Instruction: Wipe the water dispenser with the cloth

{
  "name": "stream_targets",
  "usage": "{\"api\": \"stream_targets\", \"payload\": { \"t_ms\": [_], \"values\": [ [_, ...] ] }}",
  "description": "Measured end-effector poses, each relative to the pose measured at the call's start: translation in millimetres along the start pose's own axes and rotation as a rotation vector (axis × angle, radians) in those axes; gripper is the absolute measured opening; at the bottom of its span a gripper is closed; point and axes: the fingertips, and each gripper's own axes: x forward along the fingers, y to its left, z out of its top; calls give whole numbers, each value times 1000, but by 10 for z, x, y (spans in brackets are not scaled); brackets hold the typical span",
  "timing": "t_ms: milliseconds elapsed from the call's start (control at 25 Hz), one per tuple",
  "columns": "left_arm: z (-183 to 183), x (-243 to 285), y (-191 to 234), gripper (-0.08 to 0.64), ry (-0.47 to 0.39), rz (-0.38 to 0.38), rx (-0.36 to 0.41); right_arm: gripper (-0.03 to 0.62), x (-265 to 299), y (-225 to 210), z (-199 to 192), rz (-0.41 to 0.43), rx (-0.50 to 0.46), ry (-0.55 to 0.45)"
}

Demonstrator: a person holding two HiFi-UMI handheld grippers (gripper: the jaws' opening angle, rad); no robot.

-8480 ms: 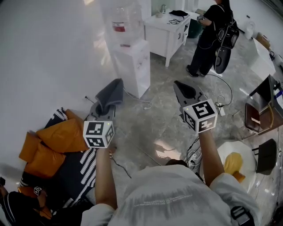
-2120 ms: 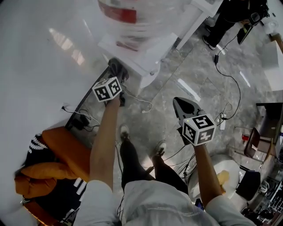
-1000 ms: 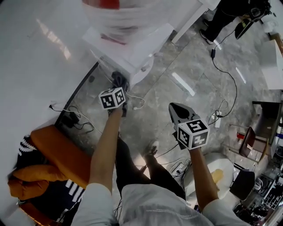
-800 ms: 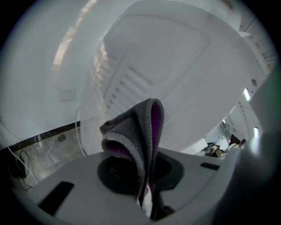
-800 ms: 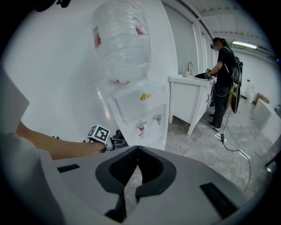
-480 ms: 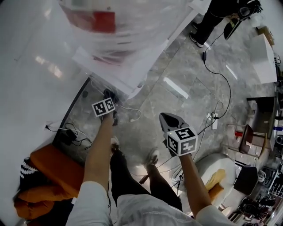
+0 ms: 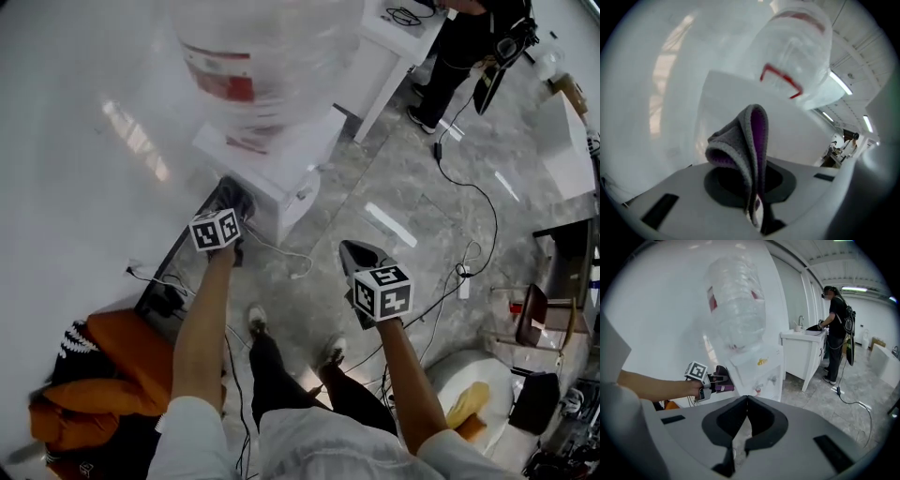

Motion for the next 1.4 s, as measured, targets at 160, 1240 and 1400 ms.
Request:
{"api": "stream_targets", "payload": {
  "t_ms": [160,1240,1400],
  "values": [
    [380,-708,-851,46,-64,-43,115,14,-564,33,427,27,-77,-95],
    [971,-3988,-3876,46,-458,108,714,14,-3403,615,1627,125,-543,-528],
    [930,-4112,-3948,46,-464,125,759,14,-3495,723,1619,125,-584,-541]
  ]
}}
